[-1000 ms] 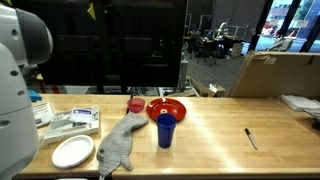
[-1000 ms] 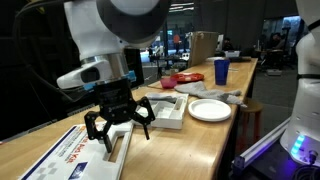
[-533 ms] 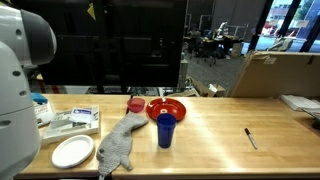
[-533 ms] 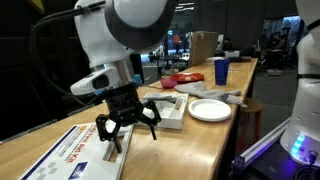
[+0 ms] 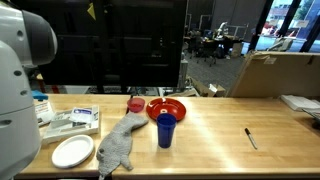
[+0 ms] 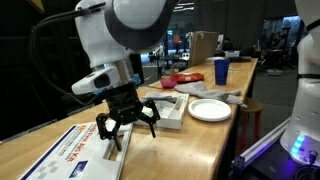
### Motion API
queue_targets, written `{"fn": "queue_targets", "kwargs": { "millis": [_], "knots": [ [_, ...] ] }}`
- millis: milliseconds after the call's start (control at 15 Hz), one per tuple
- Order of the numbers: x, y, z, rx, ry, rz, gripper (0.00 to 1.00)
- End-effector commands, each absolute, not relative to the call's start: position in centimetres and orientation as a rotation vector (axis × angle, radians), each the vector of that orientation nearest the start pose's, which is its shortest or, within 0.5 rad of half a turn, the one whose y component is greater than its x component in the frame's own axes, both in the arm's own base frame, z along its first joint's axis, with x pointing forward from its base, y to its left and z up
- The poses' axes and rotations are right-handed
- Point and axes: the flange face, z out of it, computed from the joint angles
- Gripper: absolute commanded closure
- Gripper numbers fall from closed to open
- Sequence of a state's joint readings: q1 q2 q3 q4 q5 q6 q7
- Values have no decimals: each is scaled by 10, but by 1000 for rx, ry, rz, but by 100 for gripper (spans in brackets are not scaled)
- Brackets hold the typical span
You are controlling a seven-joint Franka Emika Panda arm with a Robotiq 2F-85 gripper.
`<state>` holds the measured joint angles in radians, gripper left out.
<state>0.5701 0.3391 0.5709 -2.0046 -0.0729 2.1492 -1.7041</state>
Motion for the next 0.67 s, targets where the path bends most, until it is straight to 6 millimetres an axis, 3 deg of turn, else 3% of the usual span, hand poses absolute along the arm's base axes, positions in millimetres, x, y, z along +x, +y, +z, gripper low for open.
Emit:
{"fn": "queue_targets", "kwargs": {
  "millis": [0,267,600],
  "knots": [
    [258,534,315,336,3243,-203,0],
    [264,537,318,299,3238,-192,0],
    [279,539,306,281,3252,-164,0]
  ]
}}
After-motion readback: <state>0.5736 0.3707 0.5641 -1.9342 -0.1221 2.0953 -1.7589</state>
